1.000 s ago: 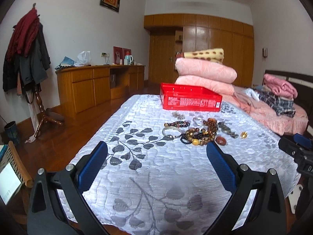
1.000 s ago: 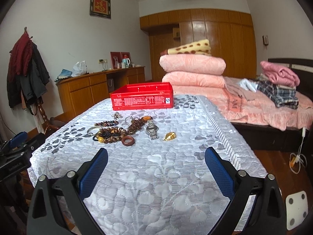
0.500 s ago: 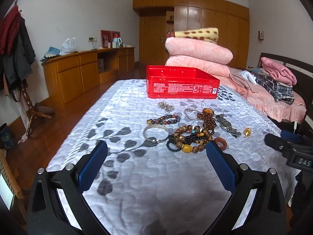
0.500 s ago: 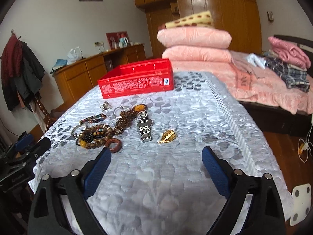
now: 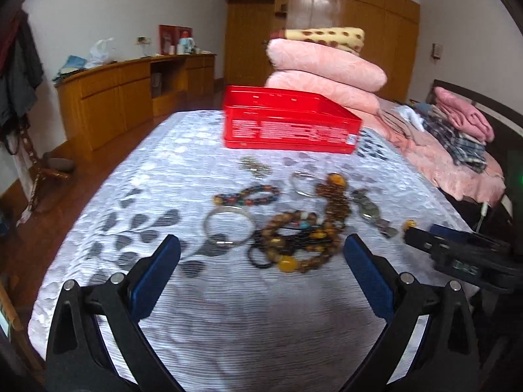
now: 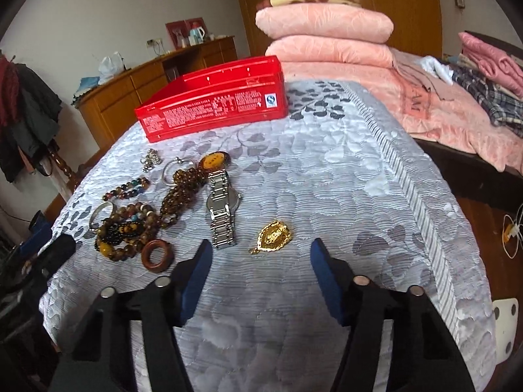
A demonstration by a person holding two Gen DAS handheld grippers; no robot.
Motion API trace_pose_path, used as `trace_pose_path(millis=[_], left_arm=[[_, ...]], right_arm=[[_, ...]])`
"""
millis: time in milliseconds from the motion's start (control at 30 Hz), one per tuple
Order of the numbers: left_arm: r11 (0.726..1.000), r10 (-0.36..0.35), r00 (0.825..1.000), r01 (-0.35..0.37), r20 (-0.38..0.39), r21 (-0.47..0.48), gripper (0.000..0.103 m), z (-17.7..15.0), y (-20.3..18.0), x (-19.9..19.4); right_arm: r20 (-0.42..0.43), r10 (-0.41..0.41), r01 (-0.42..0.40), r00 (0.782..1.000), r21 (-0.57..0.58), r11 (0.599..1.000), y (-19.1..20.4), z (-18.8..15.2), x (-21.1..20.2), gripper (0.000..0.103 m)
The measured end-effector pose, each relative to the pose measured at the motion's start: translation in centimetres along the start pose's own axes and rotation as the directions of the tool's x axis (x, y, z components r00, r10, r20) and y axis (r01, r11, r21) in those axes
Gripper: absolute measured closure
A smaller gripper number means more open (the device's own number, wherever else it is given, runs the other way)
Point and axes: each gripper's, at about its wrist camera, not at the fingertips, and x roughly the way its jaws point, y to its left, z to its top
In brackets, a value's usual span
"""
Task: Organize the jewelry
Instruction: 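Grasp the gold leaf pendant with the right tool while the left tool grasps the brown wooden ring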
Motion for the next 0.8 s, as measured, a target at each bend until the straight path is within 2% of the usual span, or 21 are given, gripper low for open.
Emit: trace_pose_path(millis=[33, 100, 167, 367, 400, 433, 467, 633, 767, 800], left_arm=[[1.000, -0.010, 1.000, 0.010, -0.003, 0.012, 0.009, 0.0, -0.6, 0.1], [0.999, -0.034, 0.999, 0.034, -0.015, 0.021, 0.015, 0.0, -1.4, 0.4], [0.998, -0.060, 0.997, 0.061, -0.042, 0.019, 0.026, -0.1, -2.2, 1.0], [0.995, -0.084, 0.994, 0.087, -0.072, 0.042, 0.028, -0.6, -4.1, 2.1], [0.995, -0.087, 0.993, 0.091, -0.076, 0.046, 0.030, -0.7, -4.4, 2.2], [0.994, -0.091, 0.993, 0.095, -0.080, 0.049, 0.032, -0.7, -4.6, 2.3], [0.994, -0.094, 0.992, 0.098, -0.085, 0.051, 0.034, -0.7, -4.8, 2.4], [0.988, -0.139, 0.983, 0.146, -0.123, 0.048, 0.041, -1.1, -5.9, 3.2], [0.987, -0.141, 0.978, 0.151, -0.151, 0.057, 0.045, -1.3, -6.9, 4.0], [0.987, -0.138, 0.978, 0.149, -0.157, 0.056, 0.050, -1.3, -6.9, 4.2]], right_arm=[[-0.015, 0.011, -0.011, 1.000, -0.002, 1.000, -0.1, 0.1, 0.3, 0.057], [-0.037, 0.017, -0.017, 0.999, -0.003, 1.000, -0.2, 0.3, 0.9, 0.059], [-0.047, 0.019, -0.019, 0.999, -0.003, 1.000, -0.3, 0.6, 1.1, 0.059], [-0.069, 0.006, -0.008, 0.998, -0.026, 1.000, -0.1, 1.3, 1.8, 0.061], [-0.070, 0.002, -0.004, 0.998, -0.034, 0.999, -0.1, 1.3, 1.8, 0.066], [-0.072, -0.021, 0.018, 0.997, -0.048, 0.999, 0.0, 1.3, 1.9, 0.077], [-0.070, -0.037, 0.034, 0.997, -0.056, 0.998, -0.1, 1.3, 1.9, 0.079], [-0.074, -0.004, 0.000, 0.997, -0.046, 0.999, -1.0, 1.2, 1.6, 0.079], [-0.067, 0.005, -0.007, 0.998, -0.026, 1.000, -1.9, 1.2, 1.1, 0.079], [-0.066, 0.008, -0.010, 0.998, -0.022, 1.000, -2.1, 1.2, 1.0, 0.079]])
